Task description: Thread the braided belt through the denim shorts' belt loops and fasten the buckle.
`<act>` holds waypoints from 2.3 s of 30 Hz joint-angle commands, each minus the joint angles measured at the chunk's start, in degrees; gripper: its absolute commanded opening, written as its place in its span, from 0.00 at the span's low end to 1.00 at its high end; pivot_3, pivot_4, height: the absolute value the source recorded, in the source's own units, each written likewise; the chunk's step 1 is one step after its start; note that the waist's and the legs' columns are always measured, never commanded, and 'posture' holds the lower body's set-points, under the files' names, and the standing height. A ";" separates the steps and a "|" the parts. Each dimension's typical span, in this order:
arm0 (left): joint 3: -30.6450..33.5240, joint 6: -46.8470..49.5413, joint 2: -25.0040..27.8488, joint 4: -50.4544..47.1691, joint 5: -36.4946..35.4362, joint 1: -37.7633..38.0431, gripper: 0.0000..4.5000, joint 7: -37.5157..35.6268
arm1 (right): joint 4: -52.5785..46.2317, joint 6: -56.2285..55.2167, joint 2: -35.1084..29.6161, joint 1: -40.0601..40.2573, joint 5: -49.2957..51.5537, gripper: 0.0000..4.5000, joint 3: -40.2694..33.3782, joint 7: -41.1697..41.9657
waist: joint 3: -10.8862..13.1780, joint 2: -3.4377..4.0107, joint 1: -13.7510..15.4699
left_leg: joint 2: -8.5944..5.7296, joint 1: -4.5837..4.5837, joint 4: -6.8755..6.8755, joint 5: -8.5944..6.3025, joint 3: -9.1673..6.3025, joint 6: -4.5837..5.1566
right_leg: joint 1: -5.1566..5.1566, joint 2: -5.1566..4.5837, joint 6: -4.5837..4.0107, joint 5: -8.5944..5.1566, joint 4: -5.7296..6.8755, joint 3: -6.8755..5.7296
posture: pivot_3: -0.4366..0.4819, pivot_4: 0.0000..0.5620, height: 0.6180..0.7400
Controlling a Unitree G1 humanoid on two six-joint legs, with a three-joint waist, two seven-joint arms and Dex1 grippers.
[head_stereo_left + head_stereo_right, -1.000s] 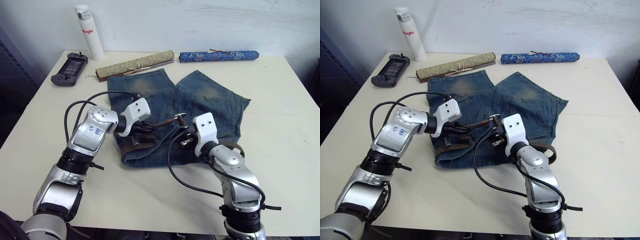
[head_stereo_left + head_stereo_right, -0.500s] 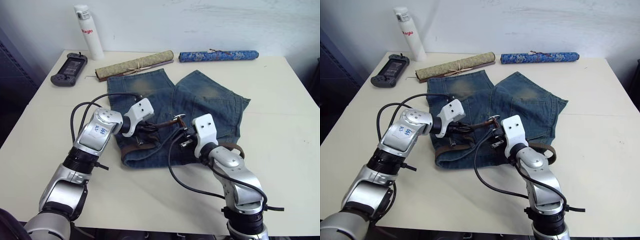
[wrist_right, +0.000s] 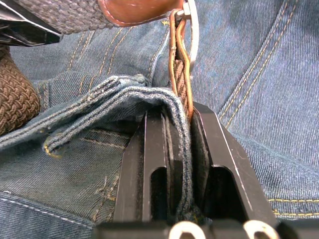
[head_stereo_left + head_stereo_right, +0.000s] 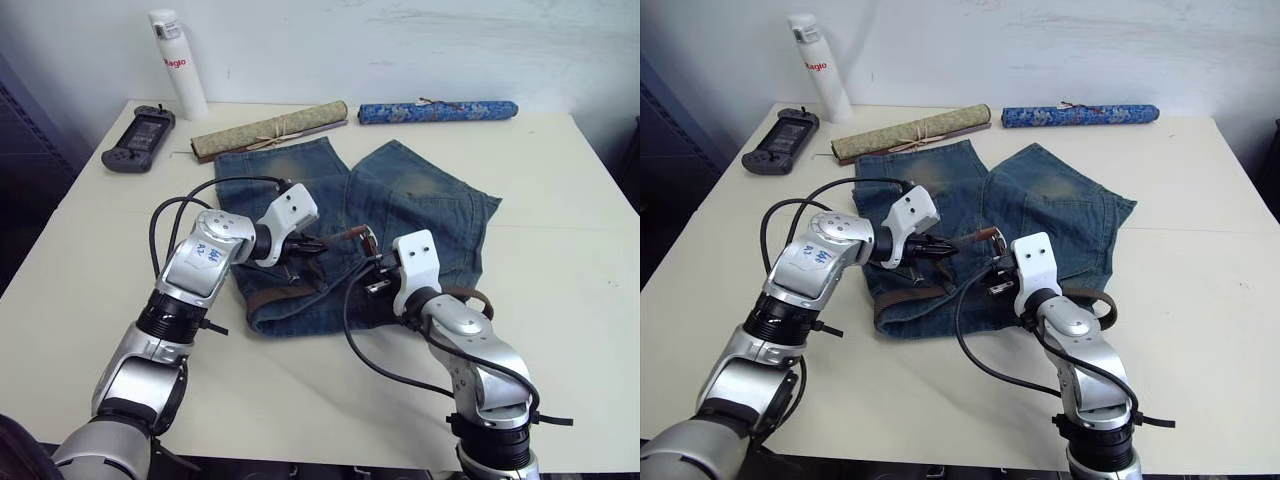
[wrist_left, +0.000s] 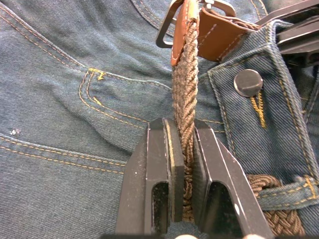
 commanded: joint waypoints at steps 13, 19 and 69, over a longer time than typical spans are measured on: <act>-3.54 0.62 -1.62 -4.21 0.03 0.23 0.00 0.98 | -4.34 -1.82 -0.80 -1.57 3.40 0.01 1.33 -0.08 | 0.00 0.00 0.01 | 0.00 0.01 -0.13 0.03 0.00 -0.05 | 0.00 0.00 0.00 0.00 -0.20 -0.01 | 0.48 0.27 0.56; -3.36 0.40 0.19 -3.88 0.32 0.13 0.00 0.77 | -5.21 -2.06 -2.24 -0.99 3.70 0.01 0.00 -0.17 | 0.00 0.00 0.01 | 0.00 0.02 -0.19 0.05 0.00 -0.07 | 0.00 0.00 0.00 0.00 -0.25 -0.02 | 0.48 0.27 0.56; -3.37 3.06 -0.43 -3.11 -0.25 -0.74 0.00 3.23 | -3.29 -7.20 -4.87 1.85 3.46 0.01 1.18 -7.37 | 0.00 0.00 0.12 | -0.02 0.01 -0.26 0.08 -0.02 -0.10 | 0.00 0.00 0.00 0.00 -0.31 -0.03 | 0.48 0.27 0.56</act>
